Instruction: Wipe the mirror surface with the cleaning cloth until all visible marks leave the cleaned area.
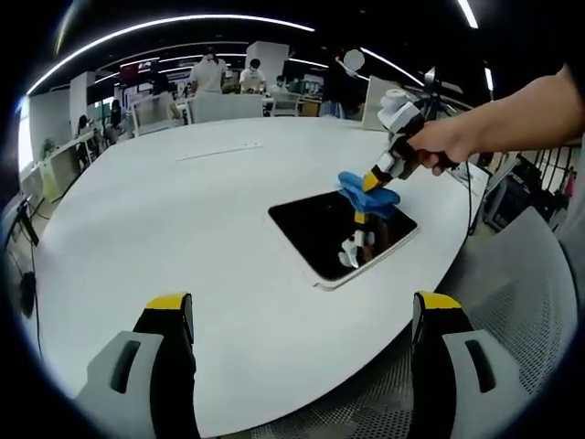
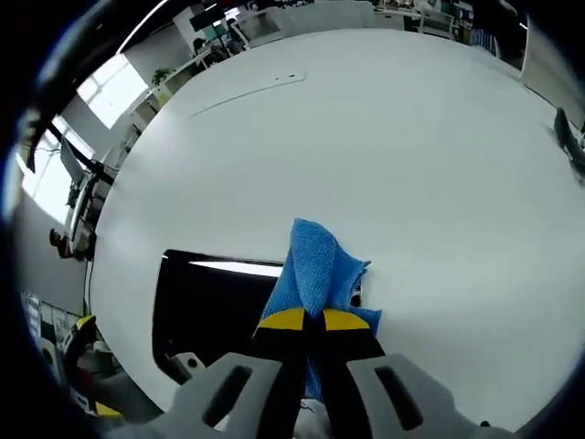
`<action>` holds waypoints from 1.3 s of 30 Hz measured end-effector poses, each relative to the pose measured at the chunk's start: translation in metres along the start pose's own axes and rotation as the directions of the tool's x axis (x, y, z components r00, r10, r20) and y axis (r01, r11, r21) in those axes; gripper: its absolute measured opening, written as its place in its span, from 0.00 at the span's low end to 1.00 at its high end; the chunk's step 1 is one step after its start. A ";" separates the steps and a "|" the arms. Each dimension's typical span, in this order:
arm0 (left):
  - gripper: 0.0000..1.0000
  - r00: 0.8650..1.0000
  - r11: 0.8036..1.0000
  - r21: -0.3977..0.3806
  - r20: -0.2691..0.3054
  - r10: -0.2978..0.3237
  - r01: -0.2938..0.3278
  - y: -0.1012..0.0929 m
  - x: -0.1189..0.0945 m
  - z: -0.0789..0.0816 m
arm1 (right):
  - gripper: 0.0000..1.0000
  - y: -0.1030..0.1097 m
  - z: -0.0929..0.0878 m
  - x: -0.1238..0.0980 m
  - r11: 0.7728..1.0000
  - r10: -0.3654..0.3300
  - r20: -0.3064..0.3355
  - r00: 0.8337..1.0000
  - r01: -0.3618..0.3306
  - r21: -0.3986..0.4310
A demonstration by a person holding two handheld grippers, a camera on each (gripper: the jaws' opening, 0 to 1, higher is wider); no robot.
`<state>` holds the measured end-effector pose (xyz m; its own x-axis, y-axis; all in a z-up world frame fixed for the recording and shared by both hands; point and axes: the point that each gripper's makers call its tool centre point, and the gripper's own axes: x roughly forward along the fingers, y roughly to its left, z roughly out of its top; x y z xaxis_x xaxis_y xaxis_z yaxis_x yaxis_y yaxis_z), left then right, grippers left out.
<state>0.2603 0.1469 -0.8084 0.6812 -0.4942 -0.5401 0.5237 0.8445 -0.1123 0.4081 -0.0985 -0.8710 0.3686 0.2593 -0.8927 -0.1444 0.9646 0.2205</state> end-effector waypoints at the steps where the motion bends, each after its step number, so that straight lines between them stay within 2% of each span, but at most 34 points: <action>1: 0.99 1.000 1.000 -0.002 0.001 0.000 0.000 0.000 0.000 0.000 | 0.00 0.002 0.000 0.000 1.000 -0.002 -0.001 1.000 0.002 -0.007; 6: 0.99 1.000 1.000 -0.003 0.004 0.001 -0.001 0.001 0.000 0.000 | 0.00 0.017 0.002 0.005 1.000 0.014 -0.011 1.000 -0.014 -0.015; 18: 0.99 1.000 1.000 -0.001 -0.002 0.000 0.000 0.001 0.002 -0.001 | 0.00 0.068 0.008 0.021 0.997 0.069 -0.032 0.997 -0.070 -0.035; 39: 0.99 1.000 1.000 -0.010 0.001 0.004 -0.004 0.002 0.001 0.000 | 0.00 0.135 0.009 0.035 0.987 0.127 -0.065 0.990 -0.132 -0.086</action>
<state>0.2622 0.1484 -0.8094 0.6840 -0.4912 -0.5393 0.5157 0.8485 -0.1188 0.4099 0.0416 -0.8691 0.2868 0.3756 -0.8813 -0.2705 0.9142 0.3016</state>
